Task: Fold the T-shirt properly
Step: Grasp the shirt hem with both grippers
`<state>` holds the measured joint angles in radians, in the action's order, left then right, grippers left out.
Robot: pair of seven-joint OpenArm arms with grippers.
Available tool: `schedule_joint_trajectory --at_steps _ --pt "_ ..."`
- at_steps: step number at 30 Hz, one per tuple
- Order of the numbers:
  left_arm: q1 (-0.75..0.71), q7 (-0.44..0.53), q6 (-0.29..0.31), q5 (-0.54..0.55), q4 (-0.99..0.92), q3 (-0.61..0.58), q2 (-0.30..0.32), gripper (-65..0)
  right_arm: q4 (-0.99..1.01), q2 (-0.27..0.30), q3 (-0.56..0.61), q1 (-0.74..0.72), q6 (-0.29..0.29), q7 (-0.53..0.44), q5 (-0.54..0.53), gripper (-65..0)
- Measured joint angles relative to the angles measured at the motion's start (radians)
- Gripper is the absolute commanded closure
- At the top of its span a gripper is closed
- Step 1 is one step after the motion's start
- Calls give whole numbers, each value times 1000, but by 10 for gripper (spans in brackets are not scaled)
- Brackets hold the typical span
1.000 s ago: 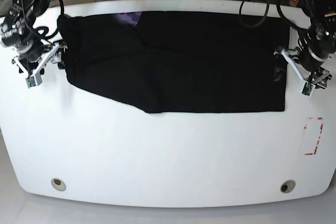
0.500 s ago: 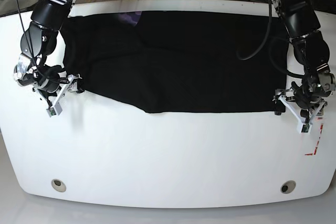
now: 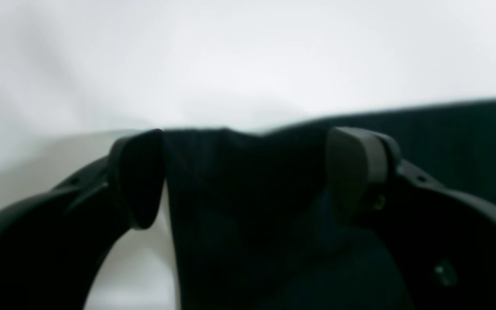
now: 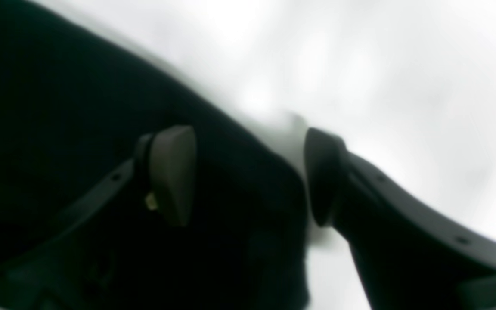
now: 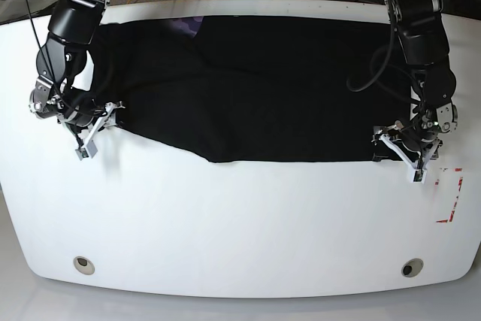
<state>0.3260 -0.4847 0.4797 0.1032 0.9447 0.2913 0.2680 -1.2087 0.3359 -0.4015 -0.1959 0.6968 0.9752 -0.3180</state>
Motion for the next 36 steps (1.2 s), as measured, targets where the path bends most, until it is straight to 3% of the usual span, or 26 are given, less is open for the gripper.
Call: schedule_joint_trajectory --at_steps 5,7,11,13,19,30,36 --pt "35 42 0 5 -80 2 4 -514 0 -4 33 1 0 -30 0 -239" --pt "34 57 0 5 -86 2 4 -410 0 -10 38 1 0 -33 0 -166" --pt "34 57 -1 6 -89 2 5 -69 0 -23 38 0 0 -37 0 -5" --pt "33 55 0 6 -90 2 7 0 0 -27 39 -2 0 -37 0 0" --pt "27 16 0 12 -70 2 7 0 0 -26 42 -6 0 -34 -1 0" --pt "-53 -122 4 -14 196 1 1 0 -135 -20 41 -6 3 1 -2 0" --pt "-71 -197 7 3 373 2 -2 0 -219 -21 38 21 3 86 -6 0"
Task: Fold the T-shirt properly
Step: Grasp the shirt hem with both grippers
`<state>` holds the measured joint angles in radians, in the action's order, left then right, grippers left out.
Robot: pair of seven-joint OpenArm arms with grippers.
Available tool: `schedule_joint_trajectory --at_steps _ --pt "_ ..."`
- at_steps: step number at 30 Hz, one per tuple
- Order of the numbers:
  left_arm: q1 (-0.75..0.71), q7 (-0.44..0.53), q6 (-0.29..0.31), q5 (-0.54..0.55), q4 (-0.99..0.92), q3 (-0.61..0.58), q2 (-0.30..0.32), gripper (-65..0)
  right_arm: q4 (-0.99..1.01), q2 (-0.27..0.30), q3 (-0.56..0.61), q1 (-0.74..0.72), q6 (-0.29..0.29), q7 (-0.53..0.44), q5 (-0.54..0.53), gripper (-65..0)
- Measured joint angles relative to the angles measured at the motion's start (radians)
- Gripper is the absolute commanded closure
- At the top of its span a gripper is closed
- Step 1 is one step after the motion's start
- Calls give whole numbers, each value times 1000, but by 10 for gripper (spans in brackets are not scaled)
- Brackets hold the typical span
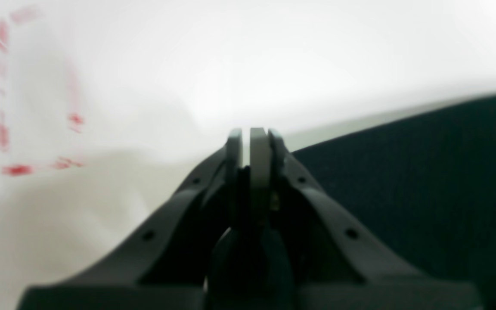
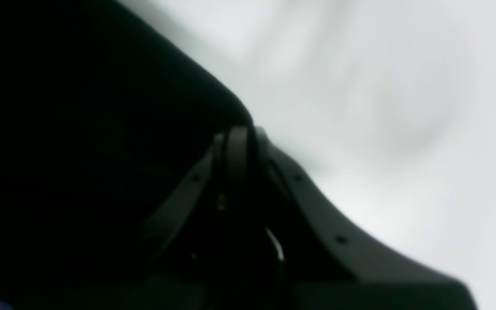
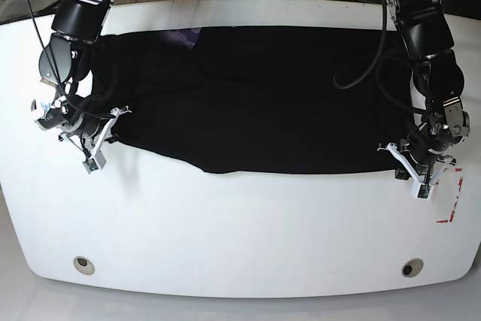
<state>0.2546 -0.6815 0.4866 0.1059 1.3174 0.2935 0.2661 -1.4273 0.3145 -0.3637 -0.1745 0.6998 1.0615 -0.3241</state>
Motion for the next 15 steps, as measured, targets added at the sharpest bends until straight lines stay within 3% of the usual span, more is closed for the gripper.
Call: schedule_joint_trajectory --at_steps 8,15 --pt "-113 -80 0 0 241 2 -2 0 -288 4 -3 124 0 63 -16 -5" --pt "-215 -86 1 -2 287 6 -2 0 -441 0 -7 284 0 95 -12 -238"
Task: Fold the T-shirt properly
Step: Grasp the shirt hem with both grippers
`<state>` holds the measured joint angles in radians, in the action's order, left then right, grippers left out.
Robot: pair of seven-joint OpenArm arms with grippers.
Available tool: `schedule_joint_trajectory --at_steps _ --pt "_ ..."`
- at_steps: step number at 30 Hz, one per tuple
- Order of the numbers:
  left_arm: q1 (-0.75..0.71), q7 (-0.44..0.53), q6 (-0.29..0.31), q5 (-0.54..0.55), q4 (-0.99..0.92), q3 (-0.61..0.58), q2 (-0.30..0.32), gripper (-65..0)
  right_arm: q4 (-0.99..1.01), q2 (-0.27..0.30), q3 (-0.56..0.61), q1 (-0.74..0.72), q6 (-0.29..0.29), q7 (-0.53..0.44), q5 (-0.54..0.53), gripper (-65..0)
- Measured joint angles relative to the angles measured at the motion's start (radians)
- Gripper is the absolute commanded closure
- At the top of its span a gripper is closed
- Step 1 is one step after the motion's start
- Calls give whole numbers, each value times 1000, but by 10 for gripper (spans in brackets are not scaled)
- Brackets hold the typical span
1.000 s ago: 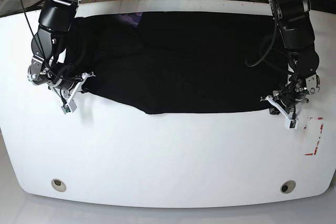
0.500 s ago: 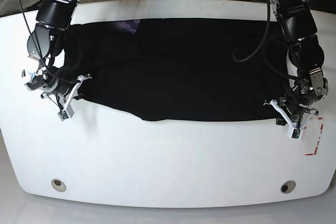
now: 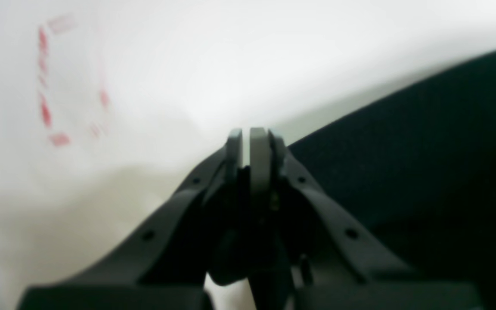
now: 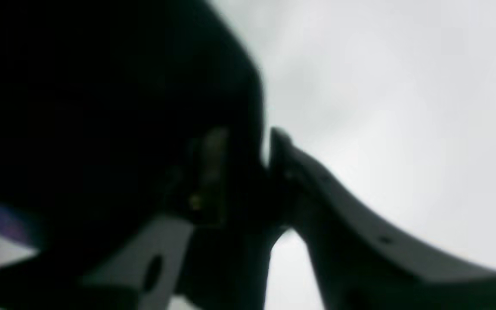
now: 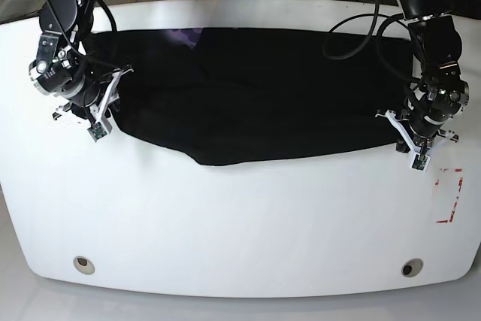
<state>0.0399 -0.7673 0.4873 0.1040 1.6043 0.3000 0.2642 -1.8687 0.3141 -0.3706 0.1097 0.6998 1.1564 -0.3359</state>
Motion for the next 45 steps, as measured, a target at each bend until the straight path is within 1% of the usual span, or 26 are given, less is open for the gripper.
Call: schedule_joint_trajectory --at_steps 3,5,7,9,10,12,14,15,18,19,21,24,25,26,28,33,34,35,36,38,40,44,45 --pt "-29 2 8 6 2 47 -7 0 -36 -24 -49 58 0 1 -18 -274" --pt "-43 1 30 1 10 87 -5 0 -41 -37 -100 82 0 5 -71 -298" --pt "-49 0 68 -8 13 114 -4 0 -40 -37 -141 89 0 10 -116 -339" --pt "-48 -3 87 -18 13 125 -9 0 -25 -34 -161 74 -1 6 -145 -406" --pt "-48 -2 92 -18 13 126 -11 0 -18 -33 -162 64 0 7 -148 -457" --pt "-46 3 100 -13 13 126 -16 0 19 -35 -159 22 0 12 -156 -537" --pt "-45 4 101 -11 13 125 -19 0 69 -37 -159 -30 0 15 -161 -602" --pt "-46 4 101 -11 13 126 -19 0 108 -37 -158 -68 0 13 -163 -618" --pt "-43 1 100 -14 13 126 -16 0 249 -37 -155 -184 5 1 -138 -618" --pt "-43 1 100 -14 13 127 -14 0 305 -39 -153 -232 -10 -2 -111 -618" --pt "-41 2 100 -14 13 126 -14 0 418 -37 -155 -315 -6 -5 -65 -618" --pt "-40 3 100 -14 13 123 -15 0 562 -35 -154 -409 -16 -67 16 -618" --pt "-42 1 100 -14 12 123 -14 0 614 -31 -141 -442 -3 -99 26 -618" --pt "-43 3 101 -14 13 124 -14 0 661 -28 -116 -467 -10 -127 45 -618" --pt "-42 0 100 -15 12 124 -15 0 740 -28 -75 -503 -10 -172 69 -618" --pt "-41 0 100 -14 12 124 -14 0 915 -39 -23 -532 -7 -267 70 -618" --pt "-41 0 100 -15 12 124 -14 0 936 -39 -12 -528 -6 -310 77 -617" --pt "-40 0 100 -15 12 124 -14 0 949 -33 4 -527 -6 -328 55 -610" --pt "-40 1 100 -14 12 124 -14 0 955 -28 24 -527 -6 -350 56 -583" --pt "-40 1 101 -14 12 124 -14 0 959 -26 66 -532 -5 -361 68 -493" --pt "-40 1 101 -14 12 124 -14 0 959 -30 96 -532 -10 -364 66 -308" --pt "-39 1 101 -14 12 124 -14 0 961 -45 104 -526 -7 -359 52 0" --pt "-36 1 100 -14 12 124 -14 0 961 -45 104 -523 -6 -359 52 0"
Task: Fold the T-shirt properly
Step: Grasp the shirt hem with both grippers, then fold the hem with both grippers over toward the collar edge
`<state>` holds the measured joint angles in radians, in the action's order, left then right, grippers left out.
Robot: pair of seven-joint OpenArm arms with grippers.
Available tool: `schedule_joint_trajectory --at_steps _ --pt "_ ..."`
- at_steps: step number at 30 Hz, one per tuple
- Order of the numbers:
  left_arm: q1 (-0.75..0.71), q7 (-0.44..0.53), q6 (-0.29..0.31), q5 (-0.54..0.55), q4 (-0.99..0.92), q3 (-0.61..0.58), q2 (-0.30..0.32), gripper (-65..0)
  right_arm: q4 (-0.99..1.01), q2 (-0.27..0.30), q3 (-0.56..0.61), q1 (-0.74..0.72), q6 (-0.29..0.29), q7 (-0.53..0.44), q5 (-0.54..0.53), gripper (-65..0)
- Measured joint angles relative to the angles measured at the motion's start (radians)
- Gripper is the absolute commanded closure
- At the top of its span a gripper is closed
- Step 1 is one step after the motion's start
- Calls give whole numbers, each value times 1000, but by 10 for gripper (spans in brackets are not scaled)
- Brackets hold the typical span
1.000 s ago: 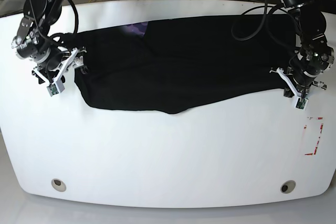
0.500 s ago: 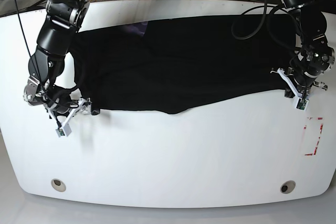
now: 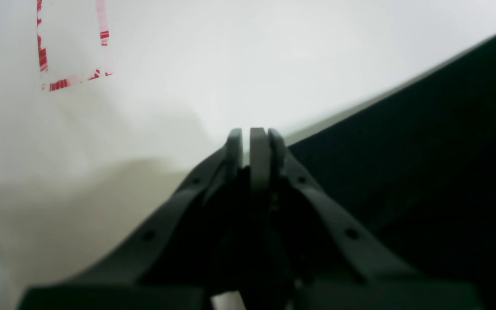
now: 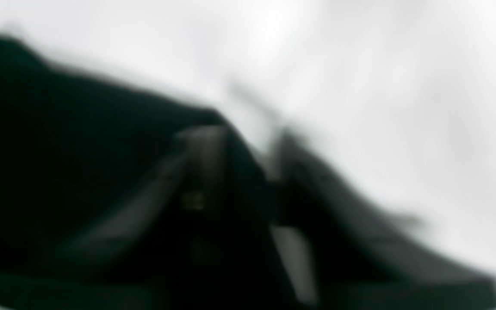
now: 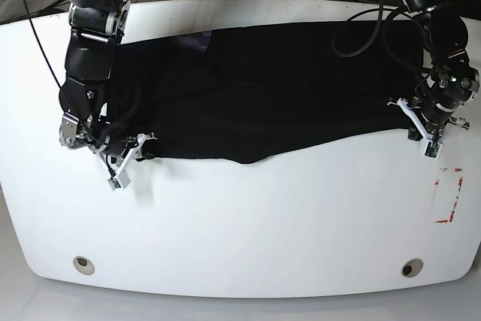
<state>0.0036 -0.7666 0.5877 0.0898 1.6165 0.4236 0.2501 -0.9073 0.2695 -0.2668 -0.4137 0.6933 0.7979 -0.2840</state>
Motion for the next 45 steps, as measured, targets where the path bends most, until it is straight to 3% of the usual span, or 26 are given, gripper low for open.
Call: schedule_joint_trajectory --at_steps 5,17,23,28,38,40,45 --pt "33 0 0 0 0 0 -2 0 -47 11 -1 14 3 29 20 0" --pt "58 1 4 9 113 -15 0 0 -605 46 -5 203 5 263 12 0" --pt "-24 0 10 17 191 -21 0 0 -850 35 -94 312 7 393 -3 0" --pt "-108 -2 12 14 244 -22 0 0 -998 26 -126 395 6 441 10 0" --pt "-273 -2 12 16 282 -19 -3 0 -1067 -45 -255 579 6 487 -3 0" --pt "-286 4 12 20 278 -19 -3 0 -1067 -53 -262 606 6 488 -1 -57" --pt "-305 -2 12 7 257 -23 -2 0 -1066 -53 -263 649 6 487 0 -350"
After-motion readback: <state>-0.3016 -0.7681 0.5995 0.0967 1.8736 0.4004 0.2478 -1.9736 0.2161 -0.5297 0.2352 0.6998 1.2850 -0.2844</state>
